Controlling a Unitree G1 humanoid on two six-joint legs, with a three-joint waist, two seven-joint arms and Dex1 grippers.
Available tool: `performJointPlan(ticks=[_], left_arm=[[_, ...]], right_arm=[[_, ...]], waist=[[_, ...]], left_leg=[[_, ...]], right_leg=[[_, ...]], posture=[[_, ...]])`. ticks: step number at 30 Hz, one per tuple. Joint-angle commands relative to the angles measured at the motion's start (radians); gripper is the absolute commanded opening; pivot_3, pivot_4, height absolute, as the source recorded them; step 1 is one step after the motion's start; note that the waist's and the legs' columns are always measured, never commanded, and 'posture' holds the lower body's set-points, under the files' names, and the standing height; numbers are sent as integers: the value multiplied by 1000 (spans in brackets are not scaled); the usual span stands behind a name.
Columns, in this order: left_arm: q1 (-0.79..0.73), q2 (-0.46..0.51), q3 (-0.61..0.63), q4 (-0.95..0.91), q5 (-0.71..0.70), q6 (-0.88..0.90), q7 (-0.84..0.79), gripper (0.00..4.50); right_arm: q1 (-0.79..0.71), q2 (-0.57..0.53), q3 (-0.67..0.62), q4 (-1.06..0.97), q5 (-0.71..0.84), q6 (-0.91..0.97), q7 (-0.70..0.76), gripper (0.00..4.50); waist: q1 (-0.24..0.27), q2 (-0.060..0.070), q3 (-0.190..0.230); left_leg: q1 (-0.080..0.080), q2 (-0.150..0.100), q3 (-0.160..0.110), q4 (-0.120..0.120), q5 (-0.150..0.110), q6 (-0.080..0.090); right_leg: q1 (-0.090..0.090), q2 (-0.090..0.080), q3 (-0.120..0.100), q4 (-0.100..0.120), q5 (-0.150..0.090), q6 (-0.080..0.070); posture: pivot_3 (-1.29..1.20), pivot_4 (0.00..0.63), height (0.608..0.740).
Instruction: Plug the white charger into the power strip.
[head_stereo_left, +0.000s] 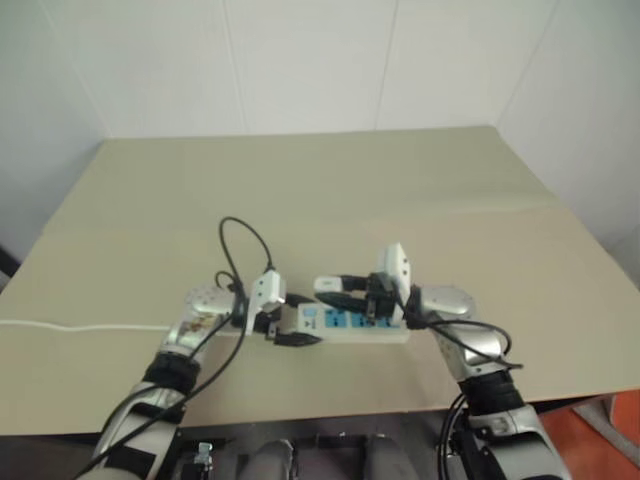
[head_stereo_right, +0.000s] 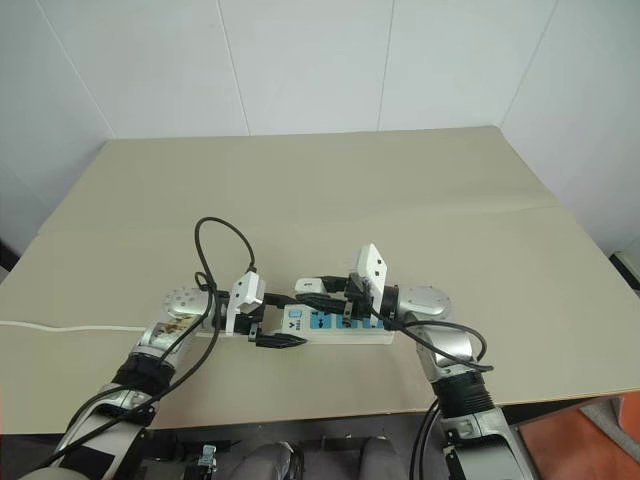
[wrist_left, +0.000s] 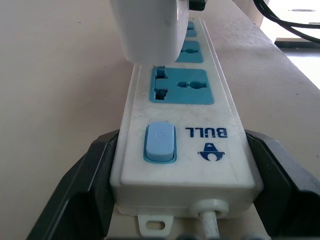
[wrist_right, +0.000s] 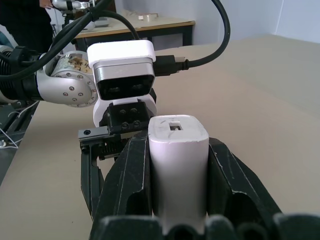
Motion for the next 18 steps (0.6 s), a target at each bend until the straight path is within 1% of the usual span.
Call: performJointPlan(ticks=[1, 7, 18], left_arm=[[28, 26, -26, 15, 34, 24, 1, 3289], [31, 32, -24, 12, 32, 28, -3, 3289], [40, 40, -26, 0, 30, 36, -4, 3289]], right_arm=[[5, 4, 7, 9, 14, -60, 11, 1129], [13, 8, 11, 67, 13, -125, 12, 1129], [5, -4, 16, 117, 12, -157, 17, 1129]], waist=[[0, 0, 0], [-2, 0, 0], [-2, 0, 0]], left_leg=[[0, 0, 0, 0, 0, 0], [0, 0, 0, 0, 0, 0], [0, 0, 0, 0, 0, 0]], right_leg=[[0, 0, 0, 0, 0, 0], [0, 0, 0, 0, 0, 0], [0, 0, 0, 0, 0, 0]], posture=[[0, 150, 740], [0, 150, 740], [0, 150, 740]])
